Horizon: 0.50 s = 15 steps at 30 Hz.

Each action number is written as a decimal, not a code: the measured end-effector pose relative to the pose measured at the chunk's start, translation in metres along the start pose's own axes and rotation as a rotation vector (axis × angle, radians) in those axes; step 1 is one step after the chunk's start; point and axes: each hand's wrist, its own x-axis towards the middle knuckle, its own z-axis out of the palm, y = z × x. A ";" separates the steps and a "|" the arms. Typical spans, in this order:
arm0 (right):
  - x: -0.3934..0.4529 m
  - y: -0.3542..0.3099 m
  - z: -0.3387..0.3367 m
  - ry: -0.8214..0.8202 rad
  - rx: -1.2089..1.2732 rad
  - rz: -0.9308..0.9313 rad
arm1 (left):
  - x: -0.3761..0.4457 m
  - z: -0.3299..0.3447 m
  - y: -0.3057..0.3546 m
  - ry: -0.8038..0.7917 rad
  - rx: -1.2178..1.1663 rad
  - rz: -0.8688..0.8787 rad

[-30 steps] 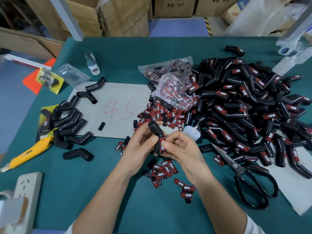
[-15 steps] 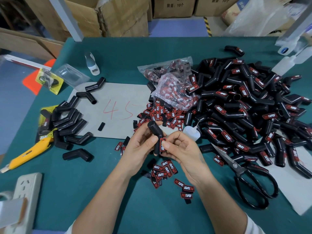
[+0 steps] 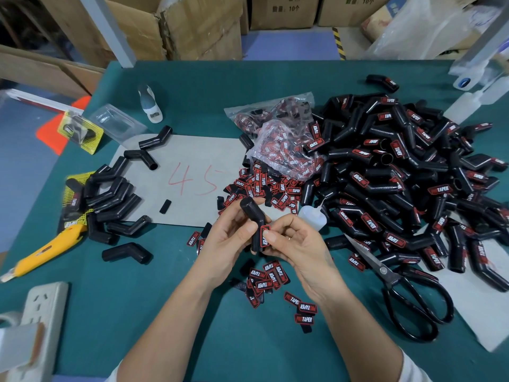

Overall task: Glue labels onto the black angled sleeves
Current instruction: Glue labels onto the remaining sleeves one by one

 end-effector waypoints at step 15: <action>-0.001 0.000 0.000 -0.003 -0.007 -0.023 | 0.000 -0.001 -0.001 0.004 0.006 -0.006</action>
